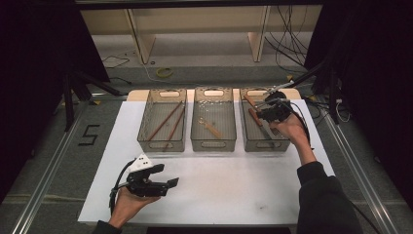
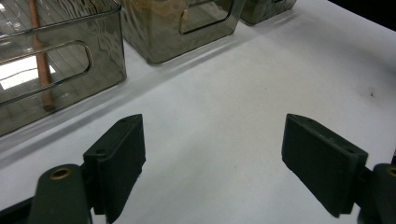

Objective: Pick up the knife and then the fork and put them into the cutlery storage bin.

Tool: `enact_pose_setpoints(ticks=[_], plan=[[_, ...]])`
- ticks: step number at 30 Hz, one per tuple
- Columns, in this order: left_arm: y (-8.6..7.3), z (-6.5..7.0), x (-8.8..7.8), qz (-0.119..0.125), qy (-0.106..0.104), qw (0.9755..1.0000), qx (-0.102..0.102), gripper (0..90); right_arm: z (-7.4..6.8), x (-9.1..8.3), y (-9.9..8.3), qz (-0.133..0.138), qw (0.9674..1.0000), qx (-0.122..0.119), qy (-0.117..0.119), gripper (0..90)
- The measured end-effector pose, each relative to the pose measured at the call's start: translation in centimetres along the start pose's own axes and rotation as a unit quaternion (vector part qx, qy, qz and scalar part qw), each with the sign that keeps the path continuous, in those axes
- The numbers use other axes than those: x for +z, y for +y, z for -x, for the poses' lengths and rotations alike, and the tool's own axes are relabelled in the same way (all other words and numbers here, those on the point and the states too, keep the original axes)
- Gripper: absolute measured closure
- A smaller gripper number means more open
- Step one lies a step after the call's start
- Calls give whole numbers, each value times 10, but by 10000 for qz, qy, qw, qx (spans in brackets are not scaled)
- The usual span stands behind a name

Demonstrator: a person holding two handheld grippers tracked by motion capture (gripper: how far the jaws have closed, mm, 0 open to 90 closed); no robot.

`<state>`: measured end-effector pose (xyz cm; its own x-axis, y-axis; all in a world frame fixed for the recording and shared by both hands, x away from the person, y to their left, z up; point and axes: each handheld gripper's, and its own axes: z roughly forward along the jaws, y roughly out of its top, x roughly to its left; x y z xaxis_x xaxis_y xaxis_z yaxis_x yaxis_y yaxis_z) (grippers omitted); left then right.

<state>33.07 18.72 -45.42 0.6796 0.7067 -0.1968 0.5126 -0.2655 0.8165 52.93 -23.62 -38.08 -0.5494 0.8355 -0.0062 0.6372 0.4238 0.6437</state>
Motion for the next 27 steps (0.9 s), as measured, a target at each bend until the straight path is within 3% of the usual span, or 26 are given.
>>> enact_pose_setpoints(ticks=[15,18,27], plan=[[-1,1,2,-49,-6,10000,19,209,13,23,3,-162,9987,325,-351,762],[-1,0,2,-57,-7,10000,31,208,14,23,5,-89,9983,489,-300,627],[-1,0,1,-34,-13,10000,28,205,9,5,4,172,9977,642,-112,456]])
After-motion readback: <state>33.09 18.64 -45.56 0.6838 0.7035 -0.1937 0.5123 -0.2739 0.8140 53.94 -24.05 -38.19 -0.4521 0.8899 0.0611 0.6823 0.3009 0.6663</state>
